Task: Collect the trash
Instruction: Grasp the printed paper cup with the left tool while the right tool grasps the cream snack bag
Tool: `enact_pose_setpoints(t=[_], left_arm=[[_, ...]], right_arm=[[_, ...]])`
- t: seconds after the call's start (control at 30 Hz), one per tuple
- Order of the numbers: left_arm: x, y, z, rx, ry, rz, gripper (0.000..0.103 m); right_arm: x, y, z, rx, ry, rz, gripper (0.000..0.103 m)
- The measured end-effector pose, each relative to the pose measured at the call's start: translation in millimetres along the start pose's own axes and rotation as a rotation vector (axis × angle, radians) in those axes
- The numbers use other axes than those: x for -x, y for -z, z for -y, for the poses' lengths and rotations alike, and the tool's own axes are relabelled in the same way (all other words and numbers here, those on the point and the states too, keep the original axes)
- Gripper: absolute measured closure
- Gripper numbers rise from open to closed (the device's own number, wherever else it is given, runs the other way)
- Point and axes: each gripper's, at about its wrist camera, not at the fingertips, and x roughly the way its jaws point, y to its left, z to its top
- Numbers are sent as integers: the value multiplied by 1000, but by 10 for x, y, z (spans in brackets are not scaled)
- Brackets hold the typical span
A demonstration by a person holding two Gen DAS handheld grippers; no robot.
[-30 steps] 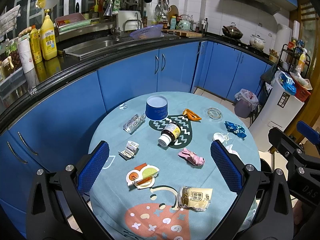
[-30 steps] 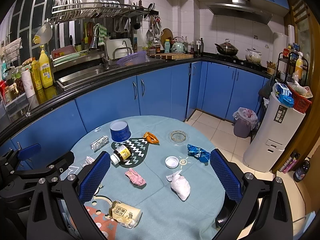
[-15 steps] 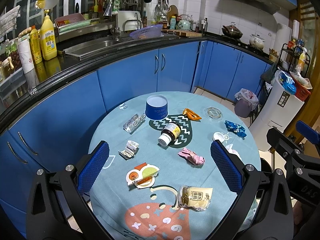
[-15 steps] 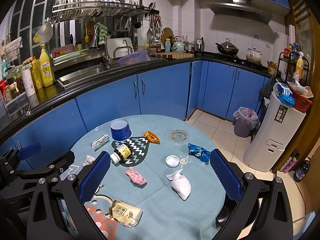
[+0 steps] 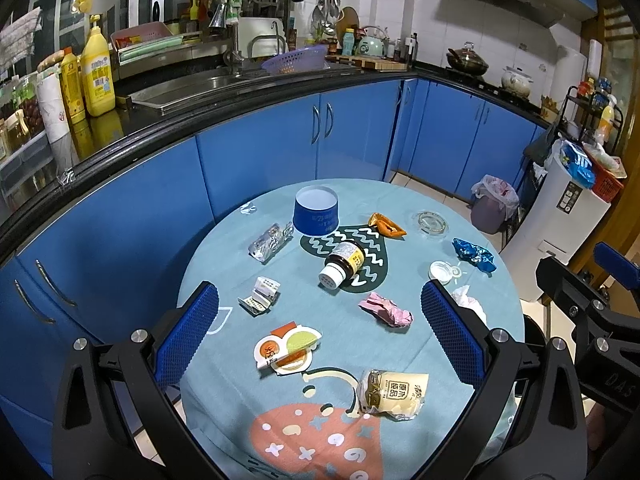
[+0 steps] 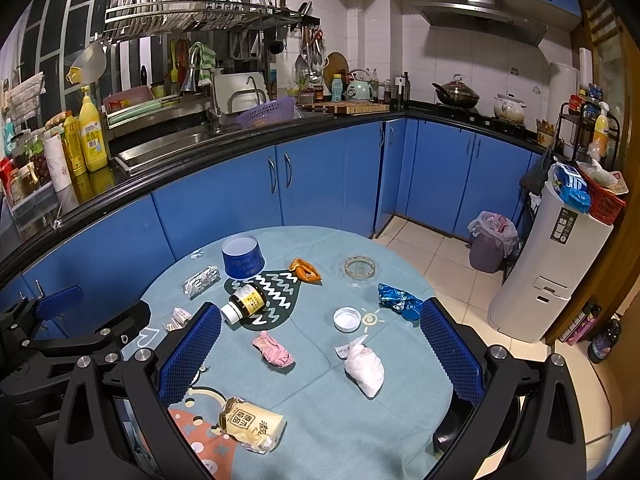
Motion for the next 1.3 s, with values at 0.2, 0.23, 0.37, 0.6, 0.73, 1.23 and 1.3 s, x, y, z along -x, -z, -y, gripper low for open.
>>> enact_pose_setpoints(t=[0.2, 0.23, 0.37, 0.6, 0.73, 1.23, 1.3], left_arm=[[-107, 37, -46, -4, -9, -43, 3], [-140, 54, -49, -10, -14, -56, 3], [-282, 151, -38, -47, -48, -97, 3], [-623, 315, -208, -88, -123, -175, 3], [-868, 392, -298, -75, -104, -250, 3], [-1568, 553, -346, -57, -96, -454, 12], [-1627, 569, -384, -36, -92, -478, 22]], right_arm=[[-233, 86, 3, -2, -10, -109, 6], [-271, 110, -7, 2, -15, -129, 6], [-447, 270, -64, 22, -44, -226, 6], [-834, 613, -228, 66, -135, -448, 6], [-1059, 753, -358, 90, -176, -537, 6], [-1608, 1050, -535, 133, -250, -764, 10], [-1629, 1050, -554, 141, -267, -769, 20]])
